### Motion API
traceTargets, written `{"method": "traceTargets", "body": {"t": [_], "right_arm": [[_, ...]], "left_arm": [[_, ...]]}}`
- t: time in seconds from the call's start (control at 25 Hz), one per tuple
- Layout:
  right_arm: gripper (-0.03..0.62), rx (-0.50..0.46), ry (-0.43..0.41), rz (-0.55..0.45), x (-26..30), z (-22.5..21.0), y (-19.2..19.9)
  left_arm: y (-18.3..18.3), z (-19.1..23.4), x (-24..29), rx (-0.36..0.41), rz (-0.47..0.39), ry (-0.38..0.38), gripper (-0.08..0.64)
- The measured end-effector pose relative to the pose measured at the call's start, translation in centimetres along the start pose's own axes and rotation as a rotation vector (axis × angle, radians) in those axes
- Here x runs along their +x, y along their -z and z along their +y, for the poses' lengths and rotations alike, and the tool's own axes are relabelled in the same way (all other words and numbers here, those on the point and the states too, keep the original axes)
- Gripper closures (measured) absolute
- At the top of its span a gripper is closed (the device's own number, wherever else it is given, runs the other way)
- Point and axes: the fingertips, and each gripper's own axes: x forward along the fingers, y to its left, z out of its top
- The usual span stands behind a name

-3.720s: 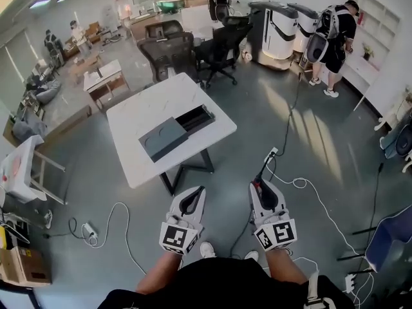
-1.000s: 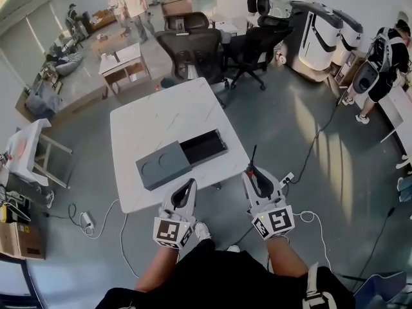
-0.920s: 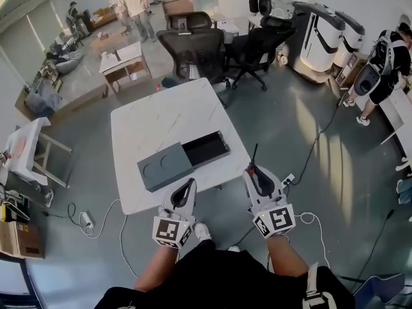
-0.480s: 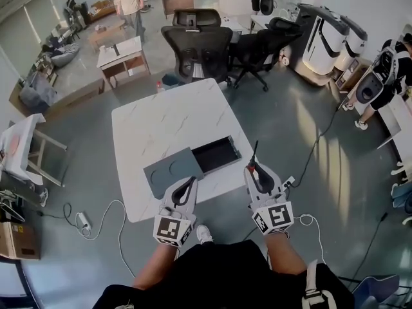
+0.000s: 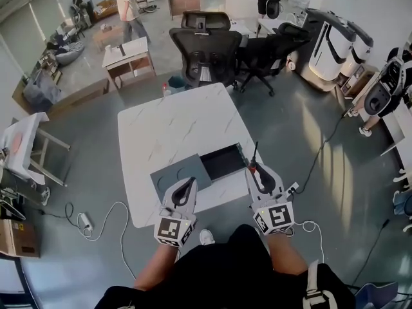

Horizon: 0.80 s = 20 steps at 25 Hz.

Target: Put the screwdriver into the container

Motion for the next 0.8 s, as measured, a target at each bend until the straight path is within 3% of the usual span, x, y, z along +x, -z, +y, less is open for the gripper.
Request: {"method": "traceTargets", "body": {"t": [0.24,0.48,0.8], "right_arm": [[0.499,0.011,-0.078,0.015,3.0,-1.0,1.8],[0.499,0.046,-0.171,-0.002,6.0,-3.3,1.8],[0.499,-0.068,-0.282,0.044,9.7,-4.5,3.9]], "left_arm": [[0.3,1.3,1.8,0.014,-0.001,-0.044,0.551],[0.2,2.8,4.2,0.035,0.015,-0.135,0.551],[0.3,4.0,7.1,0.027,0.011,-0.224,0.551]]}}
